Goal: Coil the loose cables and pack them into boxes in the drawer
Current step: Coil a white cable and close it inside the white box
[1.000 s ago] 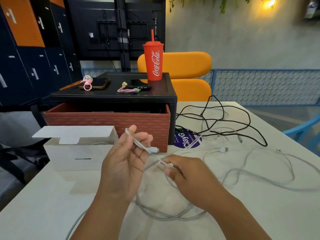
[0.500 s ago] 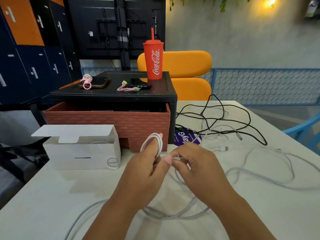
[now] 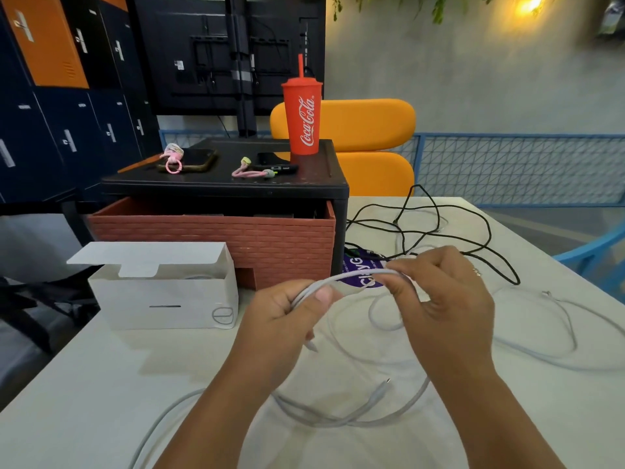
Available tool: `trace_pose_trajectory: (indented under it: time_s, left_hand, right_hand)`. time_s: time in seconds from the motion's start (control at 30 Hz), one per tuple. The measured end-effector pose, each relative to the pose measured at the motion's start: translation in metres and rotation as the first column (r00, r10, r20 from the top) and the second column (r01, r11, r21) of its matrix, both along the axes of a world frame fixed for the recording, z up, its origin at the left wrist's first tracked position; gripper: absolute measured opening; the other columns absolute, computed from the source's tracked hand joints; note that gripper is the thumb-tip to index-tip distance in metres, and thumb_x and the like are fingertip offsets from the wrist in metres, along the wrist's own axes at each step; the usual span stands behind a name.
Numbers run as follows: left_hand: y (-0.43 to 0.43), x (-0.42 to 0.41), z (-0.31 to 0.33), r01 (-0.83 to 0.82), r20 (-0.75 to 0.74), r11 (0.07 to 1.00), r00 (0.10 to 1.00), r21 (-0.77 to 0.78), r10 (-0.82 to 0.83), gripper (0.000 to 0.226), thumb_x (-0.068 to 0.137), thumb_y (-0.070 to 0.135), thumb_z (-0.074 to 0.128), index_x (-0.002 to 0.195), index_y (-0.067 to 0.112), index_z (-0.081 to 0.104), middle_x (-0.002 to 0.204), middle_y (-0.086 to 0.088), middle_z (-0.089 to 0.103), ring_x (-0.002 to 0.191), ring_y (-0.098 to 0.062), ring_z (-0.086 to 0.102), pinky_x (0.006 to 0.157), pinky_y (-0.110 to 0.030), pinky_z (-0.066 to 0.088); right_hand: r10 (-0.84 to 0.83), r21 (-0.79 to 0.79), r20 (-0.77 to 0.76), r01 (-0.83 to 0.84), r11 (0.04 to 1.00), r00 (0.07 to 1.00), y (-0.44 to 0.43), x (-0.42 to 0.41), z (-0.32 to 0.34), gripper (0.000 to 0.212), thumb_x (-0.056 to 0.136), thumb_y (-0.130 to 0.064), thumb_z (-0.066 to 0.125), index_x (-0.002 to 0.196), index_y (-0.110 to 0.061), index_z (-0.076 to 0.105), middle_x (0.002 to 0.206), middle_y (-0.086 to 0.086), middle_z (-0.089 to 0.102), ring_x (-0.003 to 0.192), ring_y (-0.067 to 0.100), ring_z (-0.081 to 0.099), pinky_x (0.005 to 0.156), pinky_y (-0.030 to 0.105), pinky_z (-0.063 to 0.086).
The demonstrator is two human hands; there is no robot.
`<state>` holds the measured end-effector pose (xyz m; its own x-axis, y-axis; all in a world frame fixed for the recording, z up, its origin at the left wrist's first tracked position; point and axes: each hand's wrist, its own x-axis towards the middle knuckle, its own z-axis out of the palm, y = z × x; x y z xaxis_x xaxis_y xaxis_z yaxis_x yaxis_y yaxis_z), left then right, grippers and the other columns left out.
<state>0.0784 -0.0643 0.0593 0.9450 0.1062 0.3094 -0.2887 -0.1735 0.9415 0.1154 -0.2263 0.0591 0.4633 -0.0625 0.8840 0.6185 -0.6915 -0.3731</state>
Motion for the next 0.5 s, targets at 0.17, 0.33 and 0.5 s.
trace_pose_trajectory:
  time_s: [0.17,0.33,0.5]
  left_hand:
    - [0.002,0.0,0.002,0.034,-0.05,0.988,0.998,-0.152,-0.042,0.025,0.074,0.036,0.054,0.078,0.024,0.076,0.04,0.01,0.035,0.045,-0.003,0.04,0.056,-0.021,0.045]
    - [0.011,0.003,0.005,-0.004,-0.042,0.916,0.999,-0.401,-0.014,0.029,0.084,0.023,0.05,0.072,0.015,0.075,0.041,0.007,0.028,0.042,-0.007,0.031,0.049,-0.02,0.041]
    - [0.008,0.003,0.005,0.021,-0.062,0.905,0.997,-0.426,-0.052,0.033,0.091,0.014,0.045,0.072,0.012,0.073,0.041,0.007,0.027,0.041,-0.007,0.029,0.049,-0.02,0.041]
  right_hand:
    - [-0.035,0.017,-0.002,0.035,0.999,0.999,-0.003,-0.003,0.003,0.028,0.078,-0.041,0.059,0.076,-0.016,0.073,0.068,-0.002,0.056,0.07,0.013,0.047,0.056,0.016,0.034]
    - [-0.055,-0.031,-0.254,0.049,0.998,0.966,-0.016,0.007,0.004,0.015,0.077,-0.034,0.07,0.081,-0.02,0.074,0.067,-0.015,0.049,0.065,0.012,0.05,0.055,0.013,0.03]
    - [-0.015,0.099,-0.314,0.048,0.994,0.949,-0.015,0.007,0.003,0.014,0.082,-0.021,0.067,0.094,-0.022,0.074,0.079,-0.009,0.058,0.076,0.01,0.052,0.068,0.005,0.035]
